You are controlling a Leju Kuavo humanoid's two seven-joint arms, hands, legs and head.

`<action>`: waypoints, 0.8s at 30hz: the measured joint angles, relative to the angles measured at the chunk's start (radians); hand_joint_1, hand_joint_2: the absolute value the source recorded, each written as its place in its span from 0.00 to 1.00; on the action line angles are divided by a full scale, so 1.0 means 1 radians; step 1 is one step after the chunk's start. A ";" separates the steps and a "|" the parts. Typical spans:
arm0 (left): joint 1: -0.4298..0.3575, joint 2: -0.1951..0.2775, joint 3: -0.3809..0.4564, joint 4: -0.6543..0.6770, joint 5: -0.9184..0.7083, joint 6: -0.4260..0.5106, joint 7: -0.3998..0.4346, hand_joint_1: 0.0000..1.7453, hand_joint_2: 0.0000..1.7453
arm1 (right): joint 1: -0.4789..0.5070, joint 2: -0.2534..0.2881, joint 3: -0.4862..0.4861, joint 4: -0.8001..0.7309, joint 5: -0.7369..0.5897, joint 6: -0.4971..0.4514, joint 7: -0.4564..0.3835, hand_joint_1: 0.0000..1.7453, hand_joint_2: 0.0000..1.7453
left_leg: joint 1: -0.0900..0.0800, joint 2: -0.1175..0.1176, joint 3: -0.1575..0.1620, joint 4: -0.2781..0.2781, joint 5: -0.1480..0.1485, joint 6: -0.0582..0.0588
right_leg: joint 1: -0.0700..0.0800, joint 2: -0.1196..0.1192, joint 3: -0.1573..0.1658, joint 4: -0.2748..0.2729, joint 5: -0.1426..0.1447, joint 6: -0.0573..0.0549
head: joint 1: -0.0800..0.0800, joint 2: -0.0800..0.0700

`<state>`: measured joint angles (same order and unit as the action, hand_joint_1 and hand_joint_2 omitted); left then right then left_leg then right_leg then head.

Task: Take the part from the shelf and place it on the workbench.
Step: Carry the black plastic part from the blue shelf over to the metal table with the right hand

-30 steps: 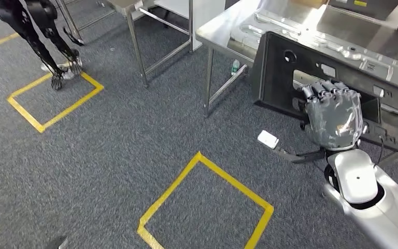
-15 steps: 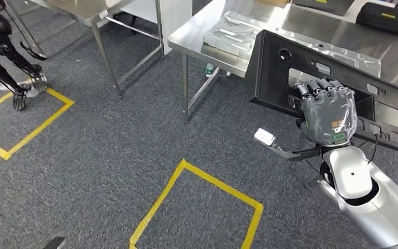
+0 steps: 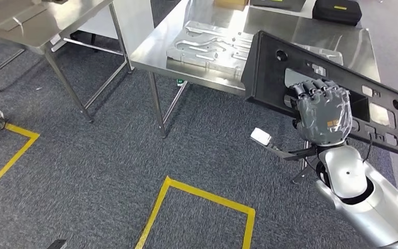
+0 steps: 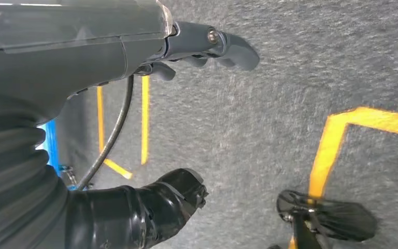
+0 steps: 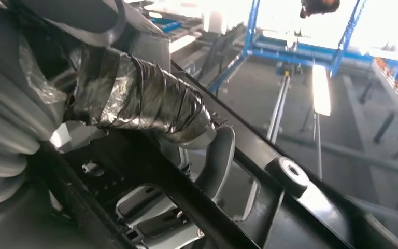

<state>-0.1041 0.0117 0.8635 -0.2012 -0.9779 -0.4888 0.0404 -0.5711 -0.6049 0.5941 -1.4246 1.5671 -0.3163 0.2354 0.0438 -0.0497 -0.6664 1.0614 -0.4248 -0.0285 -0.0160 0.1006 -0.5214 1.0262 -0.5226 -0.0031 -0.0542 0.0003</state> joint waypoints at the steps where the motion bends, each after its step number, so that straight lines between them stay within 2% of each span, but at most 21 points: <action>1: 0.000 0.001 0.000 0.001 0.000 0.000 0.000 0.00 1.00 | 0.000 0.001 0.001 0.001 0.000 0.001 0.000 1.00 1.00 | -0.006 0.002 -0.001 0.001 -0.007 0.014 | -0.002 0.007 -0.002 0.003 -0.002 0.007 | 0.000 0.000; 2: -0.003 0.002 0.000 0.001 0.000 0.000 0.000 0.00 1.00 | 0.000 0.002 0.002 0.002 0.000 0.001 0.000 1.00 1.00 | -0.009 0.009 0.006 -0.001 -0.009 0.028 | -0.005 0.009 -0.005 0.005 -0.003 0.013 | 0.000 0.000; 4: -0.006 0.005 0.000 0.001 0.001 0.000 0.000 0.00 1.00 | 0.000 0.001 0.002 0.004 0.000 0.001 0.001 1.00 1.00 | -0.012 0.024 0.027 -0.010 -0.016 0.048 | -0.006 -0.023 -0.018 0.040 0.002 0.021 | 0.000 0.000; 5: -0.007 0.006 0.000 0.001 0.002 0.000 -0.001 0.00 1.00 | -0.002 0.001 0.003 0.004 0.000 0.001 0.001 1.00 1.00 | -0.014 0.031 0.041 -0.016 -0.020 0.055 | -0.006 -0.048 -0.042 0.084 0.000 0.023 | 0.000 0.000; 7: -0.006 0.008 -0.001 0.001 0.003 0.001 -0.001 0.00 1.00 | -0.004 0.001 0.005 0.006 0.000 0.001 0.001 1.00 1.00 | -0.021 0.047 0.066 -0.027 -0.034 0.064 | -0.005 -0.088 -0.124 0.209 -0.030 0.026 | 0.000 0.000; 8: -0.006 0.008 -0.001 0.001 0.003 0.001 -0.001 0.00 1.00 | -0.003 0.001 0.007 0.007 0.000 0.001 0.001 1.00 1.00 | -0.025 0.056 0.077 -0.030 -0.042 0.066 | -0.005 -0.094 -0.167 0.261 -0.052 0.025 | 0.000 0.000; 9: -0.006 0.008 -0.001 0.001 0.003 0.001 -0.001 0.00 1.00 | -0.002 0.001 0.008 0.009 0.000 0.001 0.001 1.00 1.00 | -0.028 0.064 0.089 -0.031 -0.051 0.067 | -0.003 -0.095 -0.199 0.288 -0.066 0.022 | 0.000 0.000; 10: -0.006 0.008 -0.001 0.001 0.003 0.001 -0.001 0.00 1.00 | -0.001 0.001 0.010 0.011 0.000 0.002 0.001 1.00 1.00 | -0.031 0.073 0.102 -0.031 -0.061 0.068 | 0.001 -0.096 -0.213 0.282 -0.060 0.016 | 0.000 0.000; 11: -0.006 0.008 -0.001 0.001 0.003 0.001 -0.001 0.00 1.00 | 0.000 0.001 0.010 0.012 0.000 0.002 0.001 1.00 1.00 | -0.033 0.083 0.118 -0.033 -0.072 0.068 | 0.007 -0.099 -0.209 0.242 -0.030 0.007 | 0.000 0.000; 12: -0.007 0.008 -0.001 0.001 0.003 0.001 -0.001 0.00 1.00 | -0.001 0.001 0.010 0.012 0.000 0.002 0.001 1.00 1.00 | -0.034 0.092 0.134 -0.036 -0.082 0.068 | 0.019 -0.111 -0.188 0.177 0.018 -0.006 | 0.001 0.000; 13: -0.007 0.006 -0.001 0.001 0.003 0.001 -0.001 0.00 1.00 | -0.003 0.001 0.011 0.013 0.000 0.002 0.001 1.00 1.00 | -0.035 0.102 0.153 -0.040 -0.092 0.067 | 0.034 -0.133 -0.164 0.107 0.065 -0.021 | 0.001 0.000; 14: -0.007 0.004 -0.001 0.002 0.003 0.001 -0.001 0.00 1.00 | -0.006 0.001 0.011 0.013 0.000 0.002 0.001 1.00 1.00 | -0.036 0.110 0.168 -0.046 -0.101 0.065 | 0.048 -0.153 -0.143 0.052 0.089 -0.035 | 0.001 0.000; 15: -0.007 0.002 -0.001 0.002 0.003 0.001 -0.001 0.00 1.00 | -0.011 0.001 0.011 0.012 0.000 0.002 0.000 1.00 1.00 | -0.036 0.121 0.180 -0.055 -0.110 0.061 | 0.059 -0.168 -0.127 0.015 0.098 -0.044 | 0.001 0.000; 16: -0.006 0.000 -0.001 0.002 0.003 0.001 -0.001 0.00 1.00 | -0.015 0.000 0.011 0.011 0.000 0.002 0.001 1.00 1.00 | -0.036 0.131 0.192 -0.055 -0.109 0.057 | 0.063 -0.170 -0.118 -0.005 0.092 -0.050 | 0.001 0.000; 17: -0.006 -0.001 -0.001 0.002 0.003 0.000 -0.001 0.00 1.00 | -0.019 0.000 0.011 0.011 0.000 0.003 0.001 1.00 1.00 | -0.035 0.140 0.200 -0.055 -0.104 0.051 | 0.062 -0.157 -0.107 -0.018 0.083 -0.051 | 0.001 0.000; 18: -0.006 -0.001 -0.001 0.002 0.003 0.000 -0.001 0.00 1.00 | -0.020 0.000 0.011 0.010 0.000 0.003 0.001 1.00 1.00 | -0.033 0.143 0.209 -0.049 -0.102 0.045 | 0.059 -0.144 -0.090 -0.035 0.094 -0.054 | 0.001 0.000; 19: -0.007 -0.002 -0.001 0.002 0.004 0.000 -0.002 0.00 1.00 | -0.022 0.000 0.011 0.010 0.000 0.006 0.002 1.00 1.00 | -0.032 0.132 0.212 -0.028 -0.100 0.042 | 0.055 -0.131 -0.071 -0.048 0.103 -0.057 | 0.001 0.000; 20: -0.007 -0.002 -0.001 0.002 0.004 0.001 -0.002 0.00 1.00 | -0.025 0.001 0.011 0.010 0.000 0.008 0.002 1.00 1.00 | -0.031 0.113 0.203 0.002 -0.112 0.040 | 0.051 -0.119 -0.056 -0.055 0.111 -0.060 | 0.001 0.000; 21: -0.007 -0.001 -0.001 0.002 0.005 0.003 -0.003 0.00 1.00 | -0.027 0.003 0.012 0.011 0.000 0.011 0.002 1.00 1.00 | -0.030 0.089 0.180 0.049 -0.133 0.039 | 0.047 -0.109 -0.045 -0.059 0.117 -0.062 | 0.001 0.000; 22: -0.007 0.000 -0.001 0.002 0.006 0.004 -0.004 0.00 1.00 | -0.028 0.005 0.014 0.011 0.000 0.012 0.003 1.00 1.00 | -0.030 0.070 0.144 0.106 -0.160 0.036 | 0.045 -0.097 -0.041 -0.059 0.115 -0.062 | 0.001 0.000; 24: -0.004 0.003 -0.002 0.002 0.007 0.005 -0.004 0.00 1.00 | -0.024 0.010 0.019 0.013 0.000 0.012 0.004 1.00 1.00 | -0.028 0.057 0.068 0.189 -0.213 0.026 | 0.039 -0.071 -0.037 -0.057 0.107 -0.058 | 0.001 0.000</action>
<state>-0.1084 0.0147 0.8619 -0.1991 -0.9711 -0.4835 0.0360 -0.5952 -0.5950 0.6132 -1.4113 1.5671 -0.3040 0.2389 0.0160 0.0071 -0.5985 1.2503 -0.6378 -0.0029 0.0235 0.0299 -0.5588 0.9688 -0.4158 -0.0607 -0.0534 0.0002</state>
